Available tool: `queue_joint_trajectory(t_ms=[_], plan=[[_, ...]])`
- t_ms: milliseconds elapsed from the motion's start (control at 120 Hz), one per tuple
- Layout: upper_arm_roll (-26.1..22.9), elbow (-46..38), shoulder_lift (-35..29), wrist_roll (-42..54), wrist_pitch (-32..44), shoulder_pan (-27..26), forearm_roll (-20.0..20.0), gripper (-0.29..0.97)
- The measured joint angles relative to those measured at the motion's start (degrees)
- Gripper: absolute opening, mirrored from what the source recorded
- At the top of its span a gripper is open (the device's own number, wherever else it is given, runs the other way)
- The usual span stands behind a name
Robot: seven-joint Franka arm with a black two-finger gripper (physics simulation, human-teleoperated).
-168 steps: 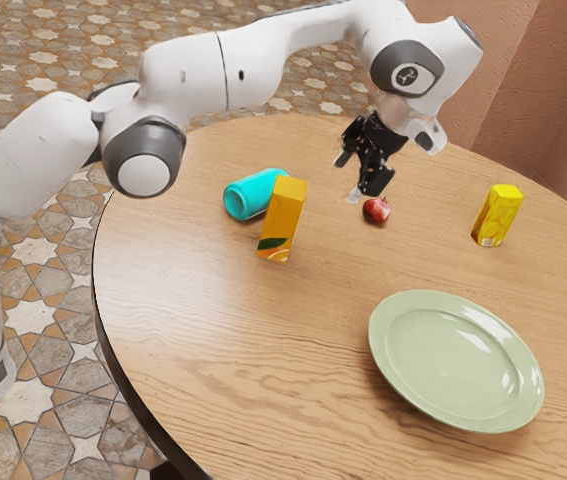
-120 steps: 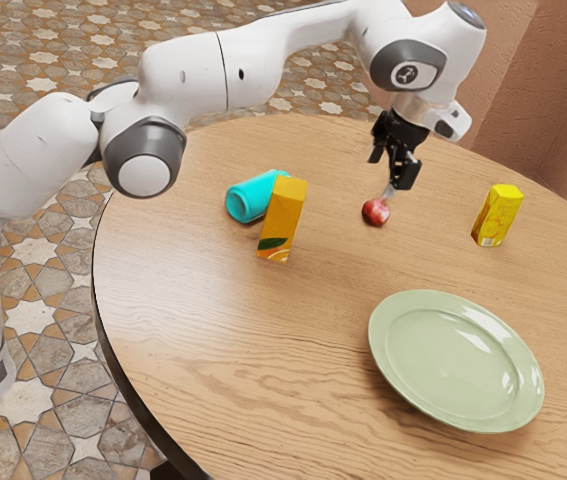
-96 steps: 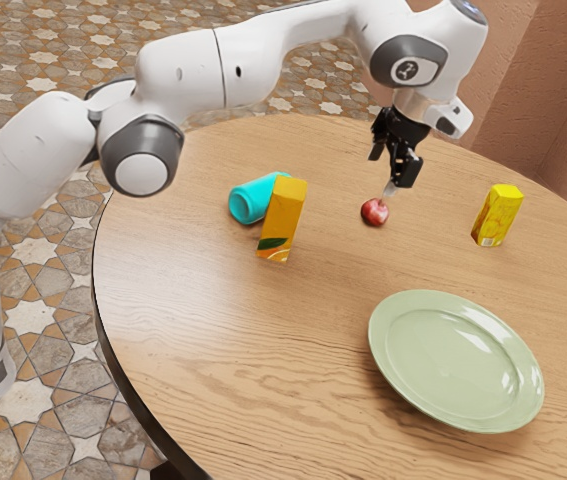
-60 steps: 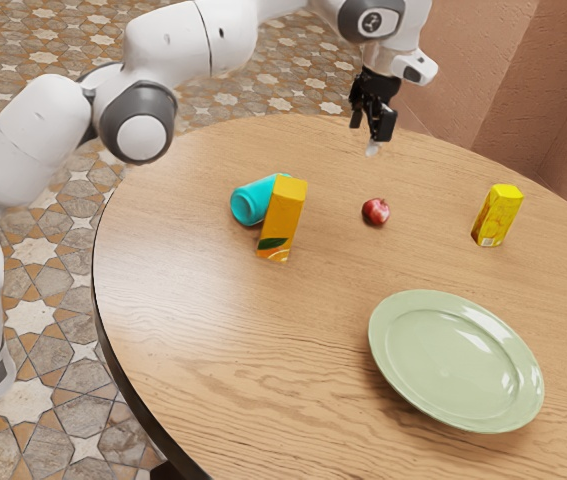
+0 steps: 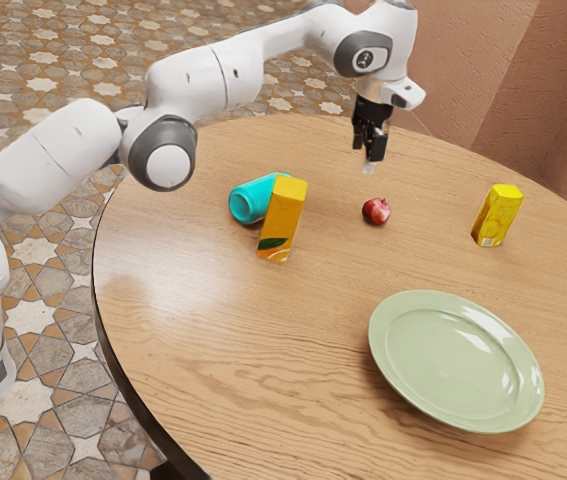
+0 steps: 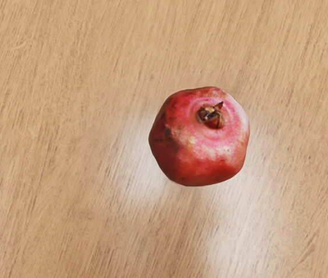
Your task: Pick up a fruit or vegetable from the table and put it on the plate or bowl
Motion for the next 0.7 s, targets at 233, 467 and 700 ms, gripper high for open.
queue_joint_trajectory(t_ms=[233, 467, 700], plan=[[-2.04, 5.28, 4.44, 1.92, -1.07, -1.99, 1.06, 0.68], [-2.88, 10.63, 9.37, 3.54, -0.67, -4.24, 1.22, 0.68], [-2.59, 12.20, 10.75, 5.06, -0.65, -4.51, 1.34, 0.68]])
